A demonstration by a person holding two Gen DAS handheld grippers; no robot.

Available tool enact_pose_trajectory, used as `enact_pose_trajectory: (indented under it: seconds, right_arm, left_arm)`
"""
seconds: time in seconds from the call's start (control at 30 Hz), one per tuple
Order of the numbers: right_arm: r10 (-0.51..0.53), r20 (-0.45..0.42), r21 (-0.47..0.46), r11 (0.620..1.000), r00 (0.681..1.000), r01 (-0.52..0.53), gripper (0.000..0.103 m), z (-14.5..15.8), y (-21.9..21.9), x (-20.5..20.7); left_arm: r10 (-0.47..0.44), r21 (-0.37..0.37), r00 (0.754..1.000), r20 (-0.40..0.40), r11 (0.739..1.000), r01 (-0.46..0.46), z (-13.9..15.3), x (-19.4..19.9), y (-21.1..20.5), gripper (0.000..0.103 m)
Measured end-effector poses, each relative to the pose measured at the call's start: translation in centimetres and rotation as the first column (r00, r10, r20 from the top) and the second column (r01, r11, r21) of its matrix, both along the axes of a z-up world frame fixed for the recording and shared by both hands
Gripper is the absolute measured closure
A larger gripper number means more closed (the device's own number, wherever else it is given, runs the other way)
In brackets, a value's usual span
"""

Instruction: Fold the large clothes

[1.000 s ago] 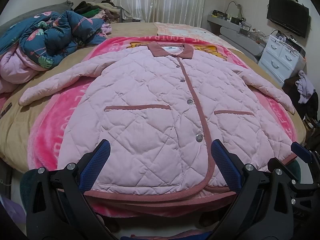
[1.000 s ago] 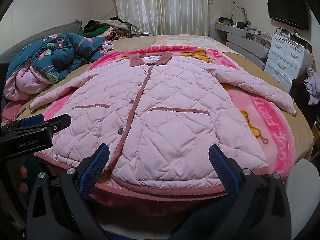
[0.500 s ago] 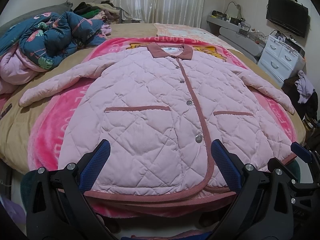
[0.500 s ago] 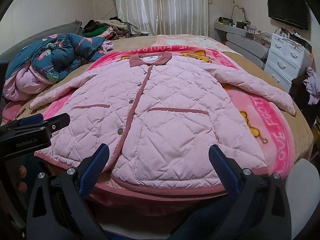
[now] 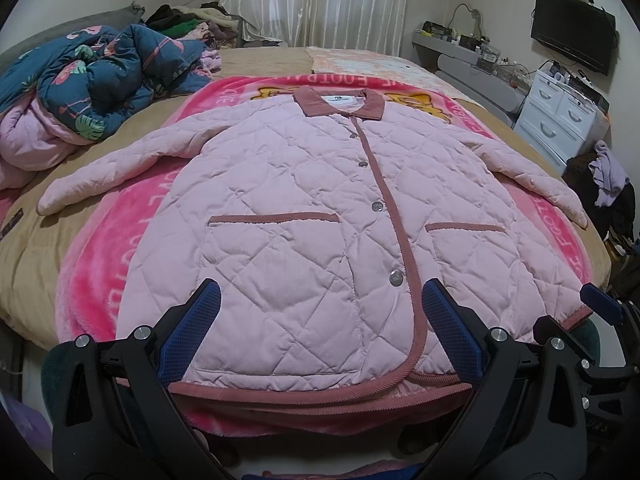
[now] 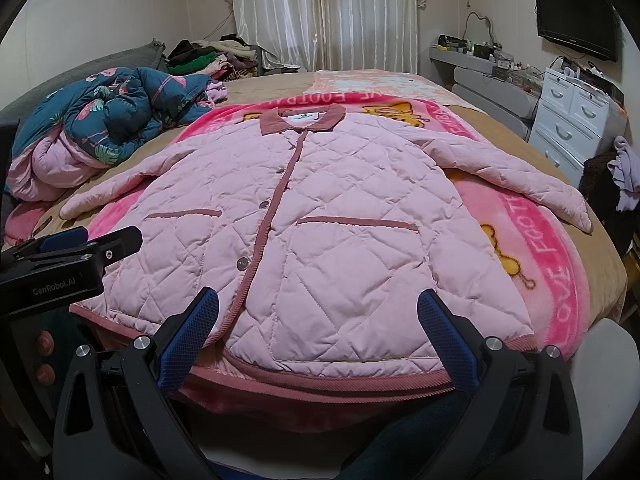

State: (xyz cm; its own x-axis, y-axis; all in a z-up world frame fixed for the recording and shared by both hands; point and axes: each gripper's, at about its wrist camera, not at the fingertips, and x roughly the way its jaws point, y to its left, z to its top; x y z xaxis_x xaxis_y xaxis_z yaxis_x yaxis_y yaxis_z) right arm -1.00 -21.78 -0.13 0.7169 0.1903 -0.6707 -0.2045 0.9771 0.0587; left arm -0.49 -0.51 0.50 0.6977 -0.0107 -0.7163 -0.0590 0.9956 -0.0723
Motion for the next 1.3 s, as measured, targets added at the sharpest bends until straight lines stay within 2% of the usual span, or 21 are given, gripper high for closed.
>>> enact_pose_trajectory:
  seconds: [0.67,0.87,1.3]
  right_arm:
    - [0.016,-0.009,-0.009,1.0,1.0,-0.016,0.004,0.1,0.2,1.0]
    - [0.029,0.001,-0.011,1.0,1.0,-0.029,0.004,1.4,0.5,2.8]
    - [0.03,0.045,-0.001,1.0,0.999,-0.03,0.004,4.9,0.2,6.7]
  left_arm:
    - [-0.008,0.002,1.0,-0.009,1.0,0.008,0.3,0.9,-0.3,0.009]
    - [0.005,0.0,1.0,-0.01,1.0,-0.005,0.6,2.3,0.0,0.009]
    - [0.03,-0.019,1.0,0.004,0.999,-0.03,3.6,6.1,1.0,0.009]
